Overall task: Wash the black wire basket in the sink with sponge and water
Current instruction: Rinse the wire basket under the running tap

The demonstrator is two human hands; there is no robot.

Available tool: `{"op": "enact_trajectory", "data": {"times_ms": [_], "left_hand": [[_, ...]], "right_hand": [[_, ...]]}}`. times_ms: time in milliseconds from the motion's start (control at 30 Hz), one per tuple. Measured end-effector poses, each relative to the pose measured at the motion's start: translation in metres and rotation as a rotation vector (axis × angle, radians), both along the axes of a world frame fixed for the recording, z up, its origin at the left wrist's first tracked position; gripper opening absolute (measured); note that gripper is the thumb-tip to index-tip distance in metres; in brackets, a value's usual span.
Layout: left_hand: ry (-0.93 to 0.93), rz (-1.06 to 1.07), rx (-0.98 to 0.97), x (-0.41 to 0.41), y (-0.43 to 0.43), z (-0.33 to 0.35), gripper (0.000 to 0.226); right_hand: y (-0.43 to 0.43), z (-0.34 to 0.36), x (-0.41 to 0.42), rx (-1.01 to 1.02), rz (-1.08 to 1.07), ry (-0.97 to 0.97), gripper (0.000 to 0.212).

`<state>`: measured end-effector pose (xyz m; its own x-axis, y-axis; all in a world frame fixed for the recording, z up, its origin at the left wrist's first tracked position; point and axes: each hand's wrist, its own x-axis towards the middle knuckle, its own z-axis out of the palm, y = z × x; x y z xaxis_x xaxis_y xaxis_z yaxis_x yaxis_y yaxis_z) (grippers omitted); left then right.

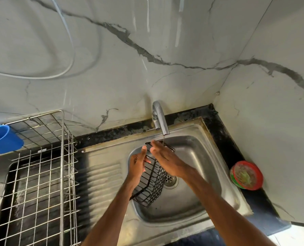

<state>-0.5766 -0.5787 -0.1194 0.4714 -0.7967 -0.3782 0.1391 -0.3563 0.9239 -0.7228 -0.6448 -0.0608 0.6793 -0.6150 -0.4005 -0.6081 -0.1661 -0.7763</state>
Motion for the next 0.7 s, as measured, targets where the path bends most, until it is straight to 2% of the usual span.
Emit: {"op": "enact_trajectory", "data": {"times_ms": [100, 167, 333, 433, 600, 700], "left_hand": [[0.023, 0.007, 0.023, 0.002, -0.001, 0.001, 0.046], [0.021, 0.0, 0.016, 0.004, 0.0, 0.004, 0.046], [0.04, -0.001, -0.012, 0.003, 0.002, 0.006, 0.045], [0.062, 0.055, 0.004, 0.003, 0.0, 0.0, 0.052], [0.054, 0.008, 0.003, 0.005, -0.003, -0.001, 0.057], [0.055, -0.008, 0.006, 0.002, -0.004, -0.001, 0.055]], "right_hand": [[-0.014, -0.004, 0.012, 0.005, 0.04, -0.051, 0.06], [-0.031, -0.011, 0.015, 0.038, 0.021, -0.017, 0.061], [-0.057, -0.029, -0.011, 0.223, -0.099, 0.043, 0.065], [-0.038, -0.019, -0.014, 0.037, -0.163, 0.083, 0.06], [-0.013, -0.008, -0.014, -0.132, -0.002, -0.093, 0.053], [-0.027, -0.003, -0.01, -0.158, -0.066, 0.029, 0.052]]}}
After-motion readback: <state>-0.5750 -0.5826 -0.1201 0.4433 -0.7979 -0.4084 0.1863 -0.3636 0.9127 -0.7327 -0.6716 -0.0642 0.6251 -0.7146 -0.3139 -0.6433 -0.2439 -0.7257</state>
